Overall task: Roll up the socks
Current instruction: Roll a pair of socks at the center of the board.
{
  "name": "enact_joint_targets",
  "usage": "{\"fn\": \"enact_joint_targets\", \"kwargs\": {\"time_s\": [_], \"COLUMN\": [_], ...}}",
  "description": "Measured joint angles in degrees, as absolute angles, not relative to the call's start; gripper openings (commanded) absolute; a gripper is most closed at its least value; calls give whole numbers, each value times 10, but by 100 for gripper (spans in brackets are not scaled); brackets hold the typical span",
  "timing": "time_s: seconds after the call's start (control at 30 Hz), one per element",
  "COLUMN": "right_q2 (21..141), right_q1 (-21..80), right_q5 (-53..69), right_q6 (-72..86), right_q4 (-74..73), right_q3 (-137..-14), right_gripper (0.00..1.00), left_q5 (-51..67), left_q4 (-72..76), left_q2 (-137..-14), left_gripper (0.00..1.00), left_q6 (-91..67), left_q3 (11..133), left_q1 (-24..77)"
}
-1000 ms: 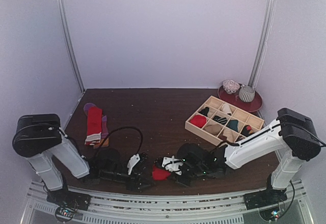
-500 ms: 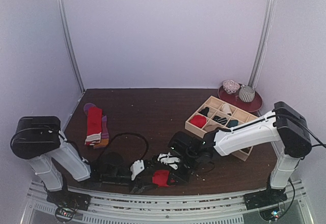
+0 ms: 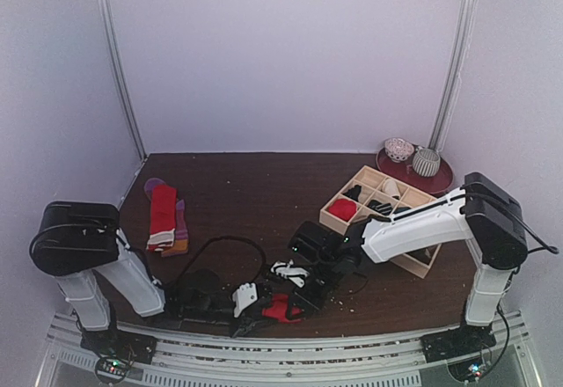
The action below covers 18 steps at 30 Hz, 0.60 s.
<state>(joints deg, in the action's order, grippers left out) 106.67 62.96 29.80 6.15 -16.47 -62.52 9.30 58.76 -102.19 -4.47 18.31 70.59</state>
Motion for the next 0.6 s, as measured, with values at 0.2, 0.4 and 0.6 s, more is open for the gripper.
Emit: {"fn": "enact_joint_targets", "kwargs": {"time_s": [0.2, 0.4, 0.6], "right_q2": [1066, 1040, 914], "right_q1": [625, 621, 617], "right_q5": [300, 247, 142], "right_q6": [65, 53, 10], "right_q4": [-176, -170, -37], "right_q3": [-625, -610, -494], "right_gripper": [43, 50, 100], "left_q5": [92, 90, 96], "left_q4": [599, 561, 530], "left_q2": [-1042, -1039, -1029], "left_gripper": [0, 0, 0], "left_q6": [-59, -104, -157], "left_q3": [197, 221, 226], "left_q1": [706, 706, 703]}}
